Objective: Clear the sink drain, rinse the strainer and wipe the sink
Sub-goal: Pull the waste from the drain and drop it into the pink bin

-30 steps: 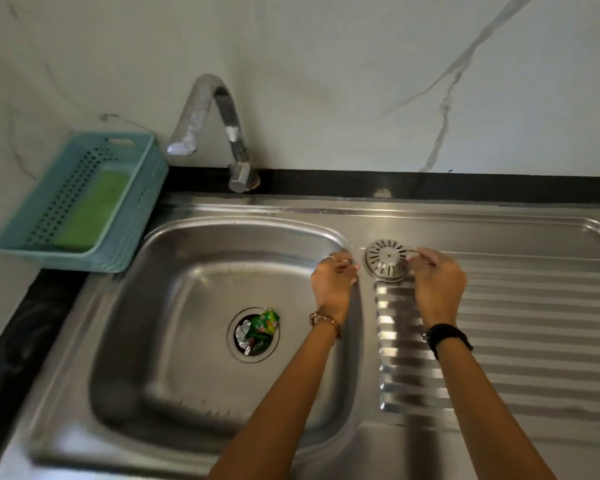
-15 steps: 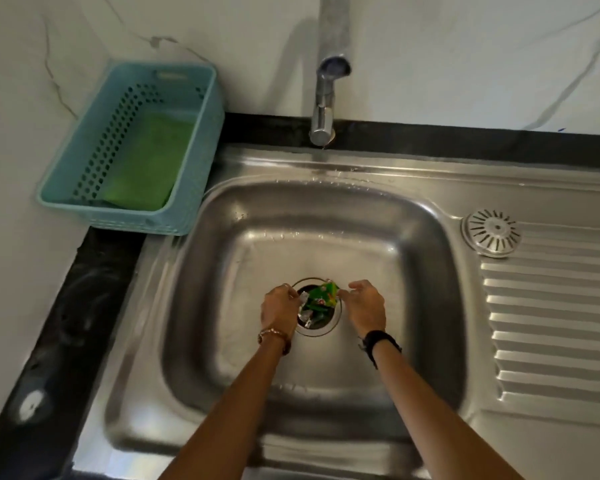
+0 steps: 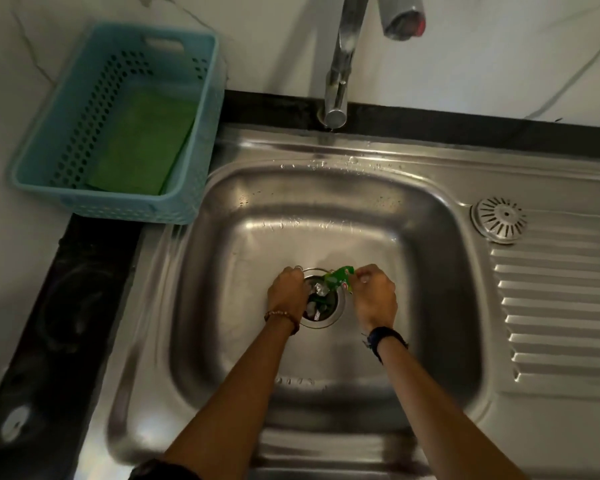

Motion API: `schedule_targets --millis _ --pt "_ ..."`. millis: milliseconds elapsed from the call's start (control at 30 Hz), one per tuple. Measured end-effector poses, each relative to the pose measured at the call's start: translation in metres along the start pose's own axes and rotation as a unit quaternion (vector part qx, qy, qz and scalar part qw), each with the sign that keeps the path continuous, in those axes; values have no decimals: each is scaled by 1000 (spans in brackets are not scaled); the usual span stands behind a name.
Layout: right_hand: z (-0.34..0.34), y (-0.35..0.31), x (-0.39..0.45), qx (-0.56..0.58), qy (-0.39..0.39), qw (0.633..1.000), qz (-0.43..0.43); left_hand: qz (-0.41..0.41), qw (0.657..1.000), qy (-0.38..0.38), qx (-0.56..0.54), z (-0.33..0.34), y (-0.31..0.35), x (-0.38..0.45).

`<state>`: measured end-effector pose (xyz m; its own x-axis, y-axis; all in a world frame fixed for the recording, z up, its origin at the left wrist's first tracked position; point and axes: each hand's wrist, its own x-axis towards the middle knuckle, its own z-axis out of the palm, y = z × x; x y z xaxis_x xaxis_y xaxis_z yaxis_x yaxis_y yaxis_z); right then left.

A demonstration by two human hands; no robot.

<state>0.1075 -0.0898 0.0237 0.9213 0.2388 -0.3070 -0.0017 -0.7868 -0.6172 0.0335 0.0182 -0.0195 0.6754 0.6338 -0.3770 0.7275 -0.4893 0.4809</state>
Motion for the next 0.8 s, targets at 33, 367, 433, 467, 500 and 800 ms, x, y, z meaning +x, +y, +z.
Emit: schedule_targets --millis 33,367,433,467,500,800 --pt "-3 2 -2 1 9 1000 -9 11 1000 -4 16 0 4 2" --pt "-13 18 -15 84 12 996 14 35 991 -24 124 23 1 -5" --pt "-15 19 -17 107 6 994 24 30 992 -12 119 20 0 -9" --pt "-17 18 -18 126 3 991 33 30 993 -2 115 17 0 -10" --pt "-19 17 -19 143 2 989 40 25 994 11 106 13 1 -12" --pt "-49 -4 -50 397 -76 902 152 -107 954 105 -259 -40 24 -64"
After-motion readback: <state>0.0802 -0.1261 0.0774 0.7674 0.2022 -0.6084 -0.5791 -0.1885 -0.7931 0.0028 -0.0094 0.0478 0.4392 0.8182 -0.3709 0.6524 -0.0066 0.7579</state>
